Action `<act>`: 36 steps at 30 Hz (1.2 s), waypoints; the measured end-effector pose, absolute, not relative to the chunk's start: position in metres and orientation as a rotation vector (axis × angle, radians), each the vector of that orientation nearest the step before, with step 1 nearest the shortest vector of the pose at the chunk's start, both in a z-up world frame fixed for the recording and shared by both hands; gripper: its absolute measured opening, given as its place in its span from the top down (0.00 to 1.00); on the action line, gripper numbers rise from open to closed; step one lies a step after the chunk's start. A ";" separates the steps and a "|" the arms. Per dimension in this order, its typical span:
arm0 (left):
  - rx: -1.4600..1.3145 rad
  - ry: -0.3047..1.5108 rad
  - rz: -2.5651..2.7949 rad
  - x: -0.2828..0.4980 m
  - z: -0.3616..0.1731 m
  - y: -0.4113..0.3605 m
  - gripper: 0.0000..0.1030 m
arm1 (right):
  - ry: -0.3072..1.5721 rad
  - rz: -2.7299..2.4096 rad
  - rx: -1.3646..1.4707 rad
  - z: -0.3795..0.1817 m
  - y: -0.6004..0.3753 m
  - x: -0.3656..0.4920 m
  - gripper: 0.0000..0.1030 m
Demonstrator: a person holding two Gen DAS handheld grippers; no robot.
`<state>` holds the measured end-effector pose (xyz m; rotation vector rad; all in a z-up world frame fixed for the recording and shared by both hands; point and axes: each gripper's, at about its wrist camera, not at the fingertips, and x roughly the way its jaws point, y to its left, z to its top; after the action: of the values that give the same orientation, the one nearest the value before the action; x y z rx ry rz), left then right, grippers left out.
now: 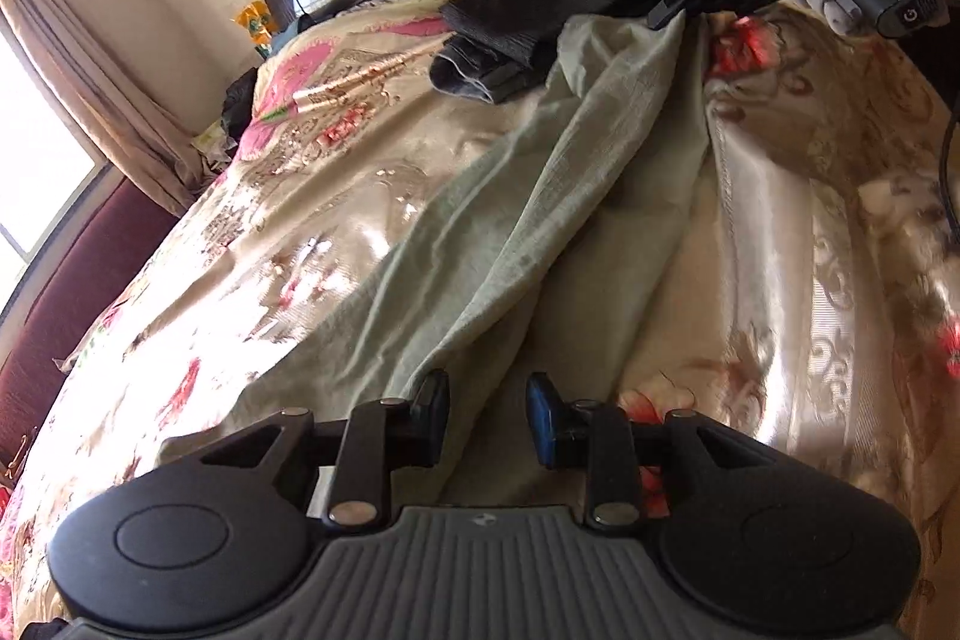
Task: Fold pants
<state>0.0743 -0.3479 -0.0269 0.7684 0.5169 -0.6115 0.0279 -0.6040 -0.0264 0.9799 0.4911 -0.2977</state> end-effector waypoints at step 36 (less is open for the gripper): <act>0.810 0.460 -0.664 0.053 -0.024 -0.352 0.56 | 0.505 -0.350 0.983 -0.020 -0.609 0.004 0.84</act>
<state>0.0534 -0.3522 -0.0244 0.8097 0.4601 -0.6640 0.0037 -0.6085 -0.0204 0.9835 0.5047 -0.3498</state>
